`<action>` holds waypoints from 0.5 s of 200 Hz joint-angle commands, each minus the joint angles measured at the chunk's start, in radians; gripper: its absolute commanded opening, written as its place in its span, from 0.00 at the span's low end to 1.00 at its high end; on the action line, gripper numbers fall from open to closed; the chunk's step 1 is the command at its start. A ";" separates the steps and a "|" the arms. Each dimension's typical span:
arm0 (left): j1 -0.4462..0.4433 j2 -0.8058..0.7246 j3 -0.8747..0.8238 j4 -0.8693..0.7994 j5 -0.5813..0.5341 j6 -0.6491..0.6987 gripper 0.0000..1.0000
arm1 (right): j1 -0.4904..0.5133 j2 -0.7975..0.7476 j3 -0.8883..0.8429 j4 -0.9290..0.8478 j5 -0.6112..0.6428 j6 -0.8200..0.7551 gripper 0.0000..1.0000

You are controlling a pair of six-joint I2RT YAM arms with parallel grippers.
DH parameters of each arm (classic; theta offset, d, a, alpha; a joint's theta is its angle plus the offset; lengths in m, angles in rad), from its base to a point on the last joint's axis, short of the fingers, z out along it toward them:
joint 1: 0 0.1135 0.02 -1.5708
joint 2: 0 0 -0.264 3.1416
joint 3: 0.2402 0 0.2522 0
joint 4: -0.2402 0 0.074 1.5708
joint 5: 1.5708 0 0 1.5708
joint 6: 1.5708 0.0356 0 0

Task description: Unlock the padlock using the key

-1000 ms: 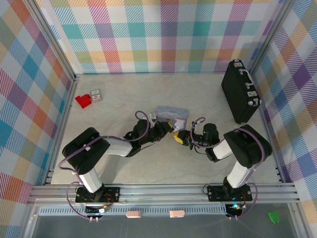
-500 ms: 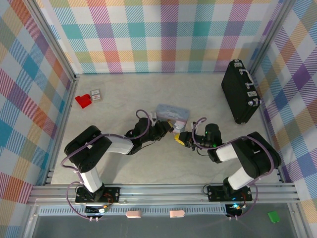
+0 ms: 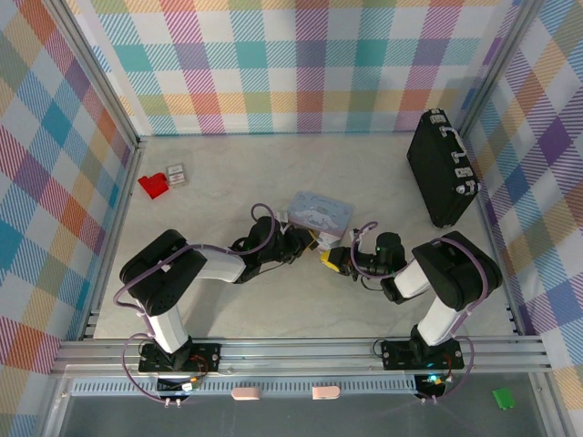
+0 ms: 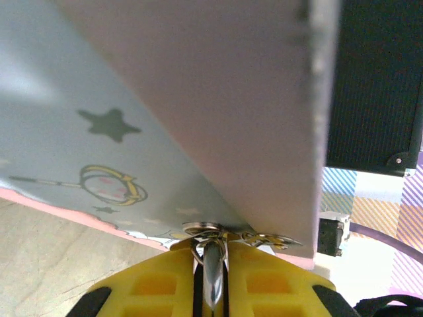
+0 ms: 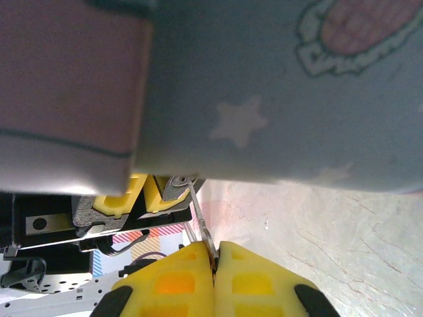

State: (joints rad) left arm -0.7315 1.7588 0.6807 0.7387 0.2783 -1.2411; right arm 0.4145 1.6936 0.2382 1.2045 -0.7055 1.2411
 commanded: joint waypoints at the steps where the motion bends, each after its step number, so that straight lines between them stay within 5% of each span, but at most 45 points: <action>1: 0.005 0.011 0.007 0.068 0.048 -0.030 0.00 | 0.000 0.003 -0.008 0.048 -0.015 -0.002 0.00; 100: 0.005 0.067 -0.019 0.248 0.057 -0.091 0.00 | 0.001 0.026 0.008 0.120 -0.035 0.129 0.00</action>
State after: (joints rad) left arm -0.7303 1.8034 0.6739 0.8429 0.2970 -1.2945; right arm 0.4126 1.7031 0.2356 1.2369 -0.7086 1.3109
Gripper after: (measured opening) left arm 0.129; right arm 0.054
